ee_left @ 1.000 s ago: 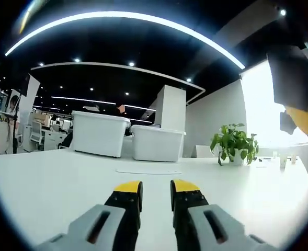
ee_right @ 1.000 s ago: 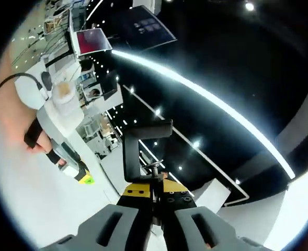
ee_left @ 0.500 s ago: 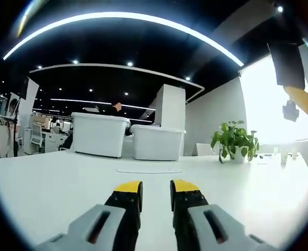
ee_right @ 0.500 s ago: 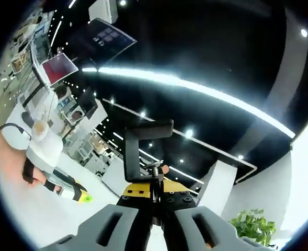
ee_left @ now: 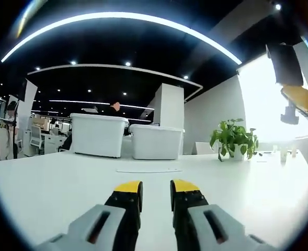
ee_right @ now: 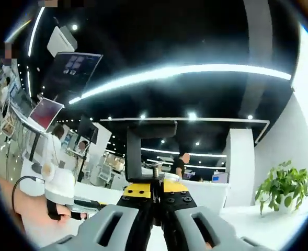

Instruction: Clamp the fixed fixture on the desktop, loosen the retaining clip, secure it to the edge of the desk, and tighten the retaining clip.

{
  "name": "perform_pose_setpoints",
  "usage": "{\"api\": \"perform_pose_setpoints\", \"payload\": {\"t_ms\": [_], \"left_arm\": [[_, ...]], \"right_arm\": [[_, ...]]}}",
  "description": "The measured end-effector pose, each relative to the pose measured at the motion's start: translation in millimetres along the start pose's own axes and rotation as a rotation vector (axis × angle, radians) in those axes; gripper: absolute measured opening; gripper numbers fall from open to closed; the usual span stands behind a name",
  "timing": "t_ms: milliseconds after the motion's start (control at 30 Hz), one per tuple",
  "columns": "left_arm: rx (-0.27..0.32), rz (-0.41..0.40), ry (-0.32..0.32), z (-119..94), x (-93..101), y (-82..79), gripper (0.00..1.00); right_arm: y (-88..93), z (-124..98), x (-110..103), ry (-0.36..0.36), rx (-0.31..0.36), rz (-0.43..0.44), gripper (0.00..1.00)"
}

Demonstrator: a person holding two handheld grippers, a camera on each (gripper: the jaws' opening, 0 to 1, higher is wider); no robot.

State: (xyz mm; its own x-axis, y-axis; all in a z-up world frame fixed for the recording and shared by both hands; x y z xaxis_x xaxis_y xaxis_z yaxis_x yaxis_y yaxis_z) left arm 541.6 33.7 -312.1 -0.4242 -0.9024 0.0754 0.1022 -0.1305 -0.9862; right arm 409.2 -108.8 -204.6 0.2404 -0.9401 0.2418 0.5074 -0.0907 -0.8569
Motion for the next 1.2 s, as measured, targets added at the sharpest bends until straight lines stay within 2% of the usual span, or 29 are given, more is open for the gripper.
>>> {"api": "perform_pose_setpoints", "payload": {"t_ms": [133, 200, 300, 600, 1200], "left_arm": [[0.000, 0.001, 0.000, 0, -0.2, 0.1, 0.21], [-0.001, 0.004, 0.000, 0, 0.0, 0.3, 0.21], [-0.004, 0.010, 0.001, 1, 0.4, 0.8, 0.21], [-0.012, 0.028, 0.000, 1, 0.7, 2.3, 0.21], [-0.004, 0.042, 0.007, 4, 0.0, 2.2, 0.21]], "right_arm": [[6.0, -1, -11, -0.055, -0.030, 0.063, 0.03], [9.3, -3, -18, -0.083, -0.050, 0.127, 0.03], [6.7, -5, -26, -0.113, -0.053, 0.177, 0.02], [0.6, -18, -38, -0.138, -0.037, 0.198, 0.02], [9.7, -57, -44, -0.143, -0.065, 0.230, 0.02]]}}
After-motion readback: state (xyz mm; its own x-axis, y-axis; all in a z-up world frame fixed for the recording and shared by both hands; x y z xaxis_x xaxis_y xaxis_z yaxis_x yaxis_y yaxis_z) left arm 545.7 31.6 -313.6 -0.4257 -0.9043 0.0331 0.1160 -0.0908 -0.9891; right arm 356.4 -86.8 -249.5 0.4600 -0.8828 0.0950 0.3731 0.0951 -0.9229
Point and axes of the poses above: the point that each gripper's makers call its tool centre point, and the gripper's own axes: z roughly forward along the fingers, x roughly to its right, y roughly out of its underside, the point moved 3 cm from there along -z, roughly backward along the fingers, and after that the axes turned 2 degrees about -y, right-handed, at the moved point
